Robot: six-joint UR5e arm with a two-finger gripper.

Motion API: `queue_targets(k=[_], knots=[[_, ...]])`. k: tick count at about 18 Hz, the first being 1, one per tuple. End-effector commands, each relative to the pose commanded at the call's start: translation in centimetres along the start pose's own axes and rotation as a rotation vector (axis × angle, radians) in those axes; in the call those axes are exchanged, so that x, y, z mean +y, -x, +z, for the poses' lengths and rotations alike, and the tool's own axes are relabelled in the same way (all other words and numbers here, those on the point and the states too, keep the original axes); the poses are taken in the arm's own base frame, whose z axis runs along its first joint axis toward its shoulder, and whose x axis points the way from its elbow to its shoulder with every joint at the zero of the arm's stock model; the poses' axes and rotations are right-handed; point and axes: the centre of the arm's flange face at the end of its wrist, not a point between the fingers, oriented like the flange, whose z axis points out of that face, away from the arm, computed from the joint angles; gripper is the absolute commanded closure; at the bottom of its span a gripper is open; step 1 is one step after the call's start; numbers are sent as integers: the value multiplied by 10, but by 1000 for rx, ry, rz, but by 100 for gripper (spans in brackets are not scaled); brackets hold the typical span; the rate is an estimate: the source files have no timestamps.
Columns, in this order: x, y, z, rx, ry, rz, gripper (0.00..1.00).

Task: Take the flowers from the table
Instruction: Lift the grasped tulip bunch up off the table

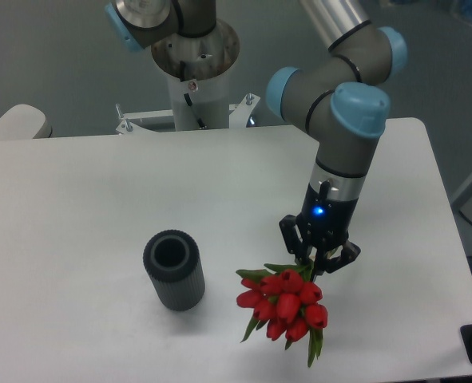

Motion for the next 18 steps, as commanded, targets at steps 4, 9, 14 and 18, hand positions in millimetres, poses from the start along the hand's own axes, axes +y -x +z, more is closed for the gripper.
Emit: queue_targets(k=[4, 9, 14, 18], knots=[[-2, 9, -20, 18, -105, -59, 78], [17, 29, -55, 29, -234, -120, 78], [28, 33, -60, 36, -264, -140, 78], [26, 33, -65, 34, -274, -138, 78]])
